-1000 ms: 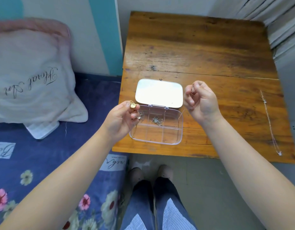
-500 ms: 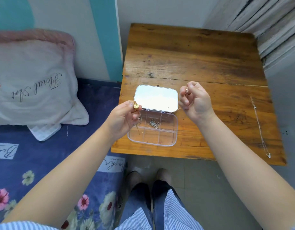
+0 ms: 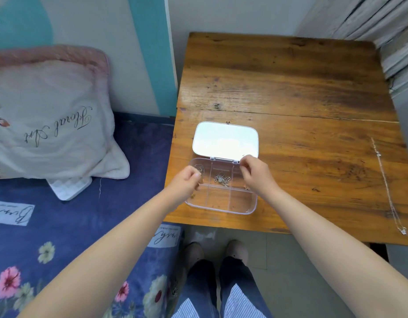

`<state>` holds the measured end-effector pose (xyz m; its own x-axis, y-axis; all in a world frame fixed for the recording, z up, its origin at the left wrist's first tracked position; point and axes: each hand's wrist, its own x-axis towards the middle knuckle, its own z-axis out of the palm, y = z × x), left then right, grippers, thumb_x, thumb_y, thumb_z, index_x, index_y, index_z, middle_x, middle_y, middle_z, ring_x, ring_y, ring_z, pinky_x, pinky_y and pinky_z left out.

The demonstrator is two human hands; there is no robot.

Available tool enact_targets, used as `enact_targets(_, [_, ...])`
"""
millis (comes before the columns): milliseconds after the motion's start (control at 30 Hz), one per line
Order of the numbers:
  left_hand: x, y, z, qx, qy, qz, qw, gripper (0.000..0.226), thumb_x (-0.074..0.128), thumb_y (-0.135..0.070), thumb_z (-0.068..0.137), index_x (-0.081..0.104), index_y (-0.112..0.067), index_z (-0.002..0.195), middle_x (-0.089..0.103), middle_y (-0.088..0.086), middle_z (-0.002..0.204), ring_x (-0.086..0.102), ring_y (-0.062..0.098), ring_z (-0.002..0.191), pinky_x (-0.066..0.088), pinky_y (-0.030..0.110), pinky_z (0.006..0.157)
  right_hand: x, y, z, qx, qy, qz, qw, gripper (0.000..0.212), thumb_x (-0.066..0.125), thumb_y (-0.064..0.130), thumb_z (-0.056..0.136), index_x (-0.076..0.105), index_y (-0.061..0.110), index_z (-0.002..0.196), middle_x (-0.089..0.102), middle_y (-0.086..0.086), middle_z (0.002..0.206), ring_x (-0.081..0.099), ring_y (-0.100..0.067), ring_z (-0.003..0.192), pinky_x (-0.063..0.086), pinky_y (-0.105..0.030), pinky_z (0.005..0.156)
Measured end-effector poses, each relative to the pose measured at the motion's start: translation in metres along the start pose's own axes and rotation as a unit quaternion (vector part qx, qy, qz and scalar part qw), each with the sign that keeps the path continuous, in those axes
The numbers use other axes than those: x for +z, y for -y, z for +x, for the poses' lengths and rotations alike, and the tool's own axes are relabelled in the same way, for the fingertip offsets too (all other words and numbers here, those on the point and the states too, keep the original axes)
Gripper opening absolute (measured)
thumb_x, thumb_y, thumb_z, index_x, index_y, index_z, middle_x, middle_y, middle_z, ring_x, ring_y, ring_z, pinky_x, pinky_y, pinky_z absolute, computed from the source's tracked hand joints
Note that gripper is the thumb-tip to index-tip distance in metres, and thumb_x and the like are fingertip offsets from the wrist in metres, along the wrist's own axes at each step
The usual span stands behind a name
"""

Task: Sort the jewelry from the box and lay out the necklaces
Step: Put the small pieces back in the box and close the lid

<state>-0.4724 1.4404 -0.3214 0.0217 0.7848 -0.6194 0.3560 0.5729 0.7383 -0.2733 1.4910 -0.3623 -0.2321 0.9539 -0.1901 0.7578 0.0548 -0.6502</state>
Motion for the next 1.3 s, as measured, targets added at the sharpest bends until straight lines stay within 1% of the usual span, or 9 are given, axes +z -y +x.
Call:
enact_targets(167, [0.019,0.024,0.008,0.126,-0.008,0.526,0.841,0.011,0.041,-0.004,0.092,0.047,-0.009,0.1,0.048,0.009,0.103,0.047,0.028,0.098,0.038,0.032,0.076,0.014,-0.01,-0.003,-0.101,0.107,-0.195,0.97,0.015,0.051,-0.022,0.061,0.057,-0.01,0.069,0.06,-0.027,0.078,0.059,-0.041,0.072,0.041,-0.034,0.048])
enact_targets(267, [0.02,0.027,0.006,0.164,-0.057,0.621,0.765,0.025,0.072,-0.012,0.069,0.064,-0.007,0.091,0.059,0.011,0.107,0.051,0.028,0.101,0.046,0.031,0.07,0.002,-0.007,-0.007,-0.132,-0.006,-0.147,0.98,0.015,0.055,-0.017,0.06,0.06,-0.008,0.07,0.065,-0.026,0.078,0.063,-0.04,0.073,0.051,-0.038,0.056])
enact_targets(367, [0.01,0.044,0.01,0.191,-0.126,0.564,0.793,0.034,0.09,-0.01,0.027,0.065,-0.01,0.05,0.07,0.011,0.082,0.046,0.026,0.084,0.047,0.026,0.045,-0.01,-0.01,0.014,0.02,-0.17,-0.024,0.985,0.031,0.056,0.002,0.077,0.058,-0.007,0.107,0.063,-0.026,0.109,0.058,-0.042,0.102,0.04,-0.035,0.09])
enact_targets(500, [0.006,0.046,0.004,0.062,-0.146,0.386,0.909,0.037,0.066,-0.016,0.083,0.054,-0.003,0.116,0.055,0.016,0.121,0.055,0.035,0.106,0.051,0.041,0.077,-0.022,-0.006,0.056,0.38,-0.06,0.365,0.848,0.054,0.055,0.009,0.089,0.032,-0.003,0.136,0.045,-0.02,0.139,0.049,-0.033,0.123,0.045,-0.037,0.096])
enact_targets(667, [-0.001,0.047,0.009,-0.035,-0.098,0.211,0.972,0.029,0.049,-0.015,0.094,0.054,-0.006,0.121,0.063,0.01,0.086,0.066,0.029,0.083,0.055,0.038,0.082,-0.023,-0.002,0.065,0.32,-0.05,0.348,0.88,0.037,0.045,-0.013,0.085,0.05,-0.007,0.121,0.064,-0.018,0.108,0.06,-0.032,0.102,0.051,-0.036,0.081])
enact_targets(867, [-0.001,0.041,0.016,-0.054,-0.135,0.047,0.988,0.027,0.037,-0.014,0.099,0.06,-0.004,0.109,0.062,0.014,0.089,0.063,0.023,0.063,0.053,0.031,0.074,-0.044,-0.005,0.041,0.114,-0.096,0.268,0.952,0.029,0.057,-0.007,0.084,0.059,-0.003,0.113,0.066,0.031,0.055,0.056,0.022,0.059,0.044,0.002,0.062])
enact_targets(1033, [-0.013,0.03,0.011,-0.147,-0.08,-0.155,0.974,0.047,0.026,-0.038,0.101,0.055,-0.006,0.12,0.06,0.011,0.105,0.062,0.023,0.078,0.053,0.031,0.07,-0.047,-0.016,-0.006,0.014,-0.021,0.074,0.997,0.026,0.059,-0.014,0.079,0.067,-0.007,0.104,0.064,-0.024,0.117,0.056,-0.024,0.116,0.027,0.013,0.089])
enact_targets(1200, [-0.018,0.025,0.005,-0.147,-0.017,-0.055,0.987,0.052,0.044,-0.033,0.097,0.033,-0.015,0.145,0.047,0.01,0.14,0.06,0.031,0.107,0.055,0.038,0.081,-0.023,-0.015,-0.039,0.122,0.028,0.04,0.991,0.04,0.045,-0.002,0.09,0.05,0.005,0.129,0.041,-0.014,0.146,0.04,-0.025,0.134,0.029,-0.021,0.103])
enact_targets(1300, [-0.008,0.023,0.005,-0.106,-0.018,-0.015,0.994,0.048,0.049,-0.017,0.096,0.038,-0.017,0.142,0.055,0.008,0.126,0.061,0.024,0.095,0.055,0.034,0.083,-0.004,0.001,-0.045,0.226,0.014,0.118,0.967,0.041,0.048,0.012,0.092,0.044,0.004,0.133,0.051,-0.012,0.137,0.05,-0.028,0.12,0.04,-0.033,0.095])
